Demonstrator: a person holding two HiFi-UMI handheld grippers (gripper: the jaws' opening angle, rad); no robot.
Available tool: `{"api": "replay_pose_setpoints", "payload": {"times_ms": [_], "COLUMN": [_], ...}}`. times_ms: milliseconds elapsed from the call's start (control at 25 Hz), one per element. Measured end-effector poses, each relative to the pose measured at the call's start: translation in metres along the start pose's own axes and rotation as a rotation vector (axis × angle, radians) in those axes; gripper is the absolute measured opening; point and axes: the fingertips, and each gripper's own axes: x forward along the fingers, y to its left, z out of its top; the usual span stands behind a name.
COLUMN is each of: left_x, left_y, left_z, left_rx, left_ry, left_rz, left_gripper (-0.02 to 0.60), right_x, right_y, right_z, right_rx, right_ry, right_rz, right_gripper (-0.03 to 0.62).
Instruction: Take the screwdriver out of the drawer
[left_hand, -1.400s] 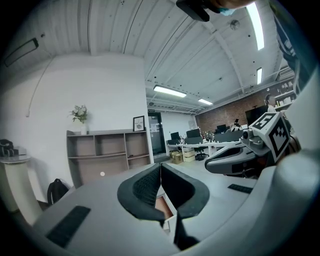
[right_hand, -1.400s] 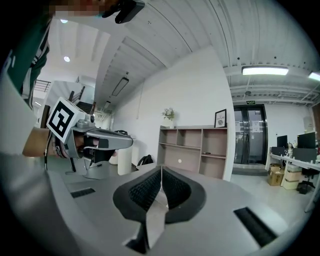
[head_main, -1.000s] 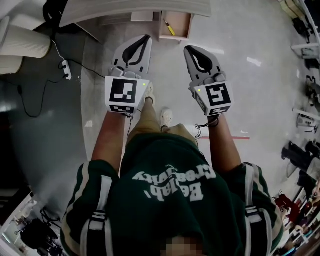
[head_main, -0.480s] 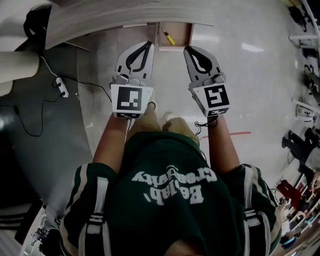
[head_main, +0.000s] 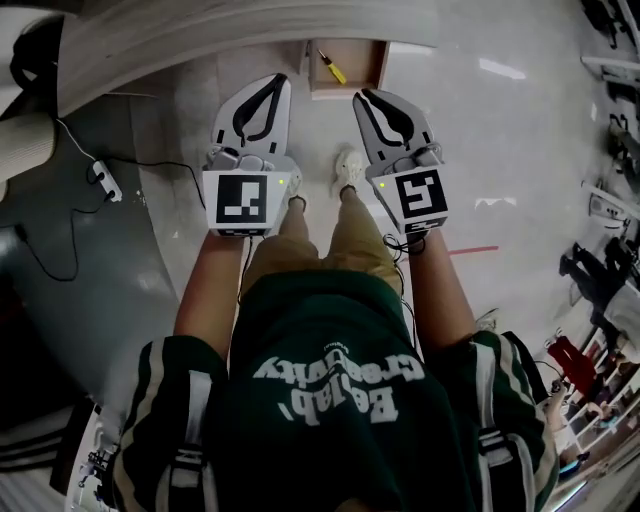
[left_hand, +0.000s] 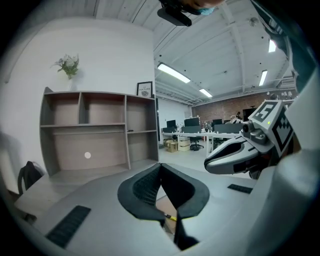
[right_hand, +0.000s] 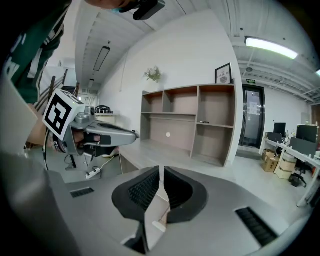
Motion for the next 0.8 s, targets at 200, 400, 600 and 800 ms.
{"api": "replay_pose_setpoints", "payload": {"times_ms": [200, 400, 600, 800], "left_x": [0.026, 0.051, 0.073, 0.089], "left_y": [0.004, 0.009, 0.012, 0.013], "left_z": [-0.038, -0.081, -0.103, -0.126], "left_rx": [-0.07, -0.088, -0.079, -0.08], "left_ry": [0.059, 0.107, 0.133, 0.16], "left_rz": [0.062, 0.099, 0.12, 0.119], "left_gripper": [0.018, 0.018, 0.018, 0.018], "right_x": [0.041, 0.086, 0.116, 0.148], "right_y": [-0.016, -0.036, -0.051, -0.06], "right_z": [-0.057, -0.116, -0.164, -0.204], "right_rx": [-0.052, -0.082, -0.09, -0.107], "right_ry": [0.076, 0.158, 0.243, 0.288], "right_rz": [0.048, 0.054, 0.073, 0.065], "right_gripper": [0.038, 0.067, 0.151, 0.161]}}
